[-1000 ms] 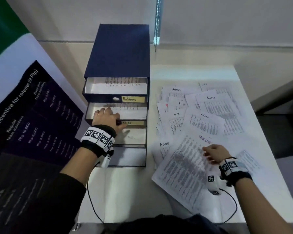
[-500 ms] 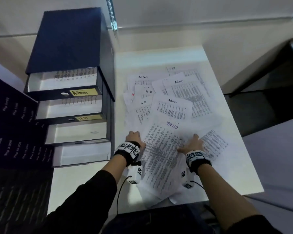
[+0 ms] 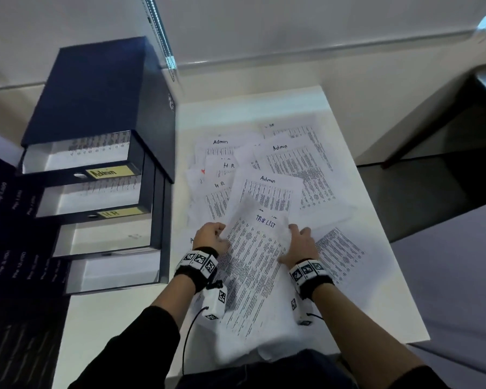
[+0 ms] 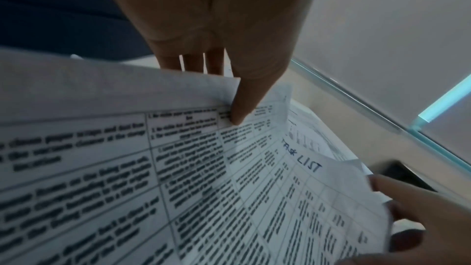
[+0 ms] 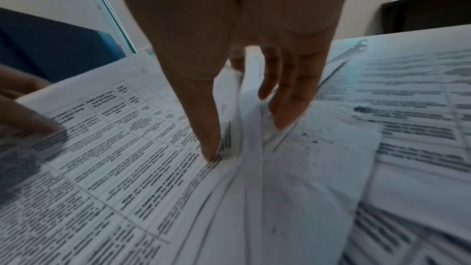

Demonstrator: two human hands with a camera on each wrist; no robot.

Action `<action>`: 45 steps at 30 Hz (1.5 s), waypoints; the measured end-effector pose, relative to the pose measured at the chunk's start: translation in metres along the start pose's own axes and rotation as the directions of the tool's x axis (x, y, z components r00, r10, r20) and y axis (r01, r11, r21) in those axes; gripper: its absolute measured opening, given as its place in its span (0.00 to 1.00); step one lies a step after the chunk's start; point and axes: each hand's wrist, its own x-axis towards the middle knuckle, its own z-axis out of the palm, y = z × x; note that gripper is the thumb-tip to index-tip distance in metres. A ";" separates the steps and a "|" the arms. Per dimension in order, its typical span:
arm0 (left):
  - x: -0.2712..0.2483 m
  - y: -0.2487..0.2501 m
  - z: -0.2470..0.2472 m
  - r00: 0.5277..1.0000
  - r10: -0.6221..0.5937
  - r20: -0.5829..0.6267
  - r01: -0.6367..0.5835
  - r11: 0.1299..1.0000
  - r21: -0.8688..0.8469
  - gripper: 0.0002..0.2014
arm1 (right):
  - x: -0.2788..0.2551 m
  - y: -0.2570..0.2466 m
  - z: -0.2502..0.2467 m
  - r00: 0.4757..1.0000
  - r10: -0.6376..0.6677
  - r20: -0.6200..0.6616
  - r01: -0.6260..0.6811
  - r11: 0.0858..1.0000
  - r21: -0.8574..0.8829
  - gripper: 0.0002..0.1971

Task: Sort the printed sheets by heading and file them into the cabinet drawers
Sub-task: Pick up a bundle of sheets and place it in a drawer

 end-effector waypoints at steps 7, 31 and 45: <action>0.002 -0.017 0.000 0.998 -0.052 0.026 0.055 0.988 -0.147 0.39 | -0.002 0.005 0.008 0.913 -0.331 -0.239 0.349 0.937 0.035 0.35; 0.005 -0.018 -0.025 0.972 -0.116 0.205 0.198 0.874 -0.444 0.12 | 0.024 0.014 -0.009 0.982 -0.065 0.176 -0.025 0.885 0.465 0.21; -0.009 -0.014 -0.088 0.994 -0.008 0.113 0.058 0.890 -0.452 0.31 | -0.022 -0.107 -0.099 0.940 -0.172 -0.295 0.341 0.468 0.815 0.12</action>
